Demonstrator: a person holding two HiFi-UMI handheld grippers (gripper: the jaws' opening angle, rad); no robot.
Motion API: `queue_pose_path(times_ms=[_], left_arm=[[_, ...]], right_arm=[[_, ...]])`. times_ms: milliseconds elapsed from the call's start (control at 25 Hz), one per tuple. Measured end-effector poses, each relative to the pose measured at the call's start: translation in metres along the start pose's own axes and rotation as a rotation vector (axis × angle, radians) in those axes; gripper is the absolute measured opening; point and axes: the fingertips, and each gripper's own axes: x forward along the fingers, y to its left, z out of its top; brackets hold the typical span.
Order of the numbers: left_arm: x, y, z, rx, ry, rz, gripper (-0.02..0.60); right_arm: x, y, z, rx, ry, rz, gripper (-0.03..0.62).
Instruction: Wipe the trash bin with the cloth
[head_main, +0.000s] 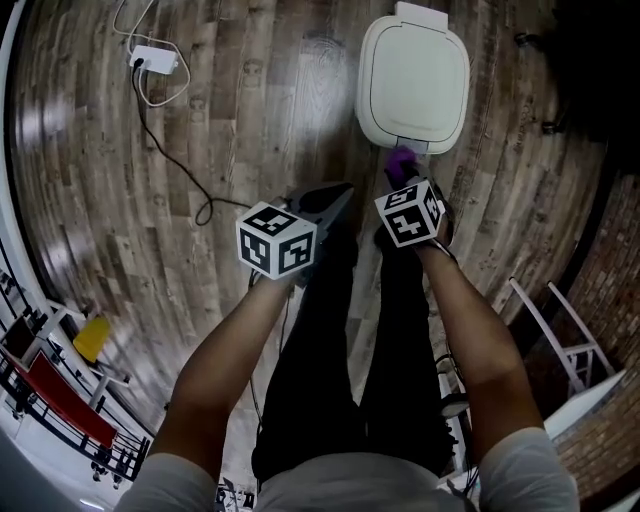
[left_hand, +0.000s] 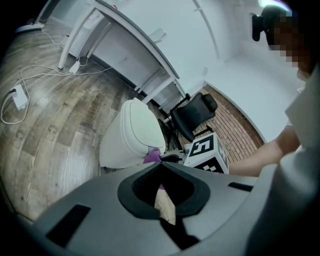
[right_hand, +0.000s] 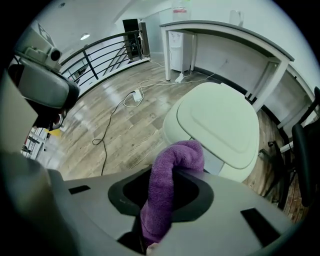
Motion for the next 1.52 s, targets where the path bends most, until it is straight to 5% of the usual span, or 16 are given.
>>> queue_pose_path(times_ms=[400, 720, 1000, 1520], left_arm=[[-0.018, 0.015, 0.001, -0.029, -0.036, 0.011, 0.003], [-0.043, 0.027, 0.019, -0.05, -0.11, 0.042, 0.004], [-0.051, 0.048, 0.031, -0.096, -0.229, 0.125, 0.003], [-0.014, 0.05, 0.081, -0.153, -0.391, 0.16, 0.003]], right_arm=[[0.008, 0.028, 0.042, -0.062, -0.027, 0.043, 0.097], [-0.012, 0.058, 0.119, -0.307, -0.105, 0.168, 0.098], [-0.008, -0.003, 0.173, -0.563, -0.062, 0.198, 0.098], [0.022, -0.124, 0.264, -0.641, 0.082, 0.15, 0.098]])
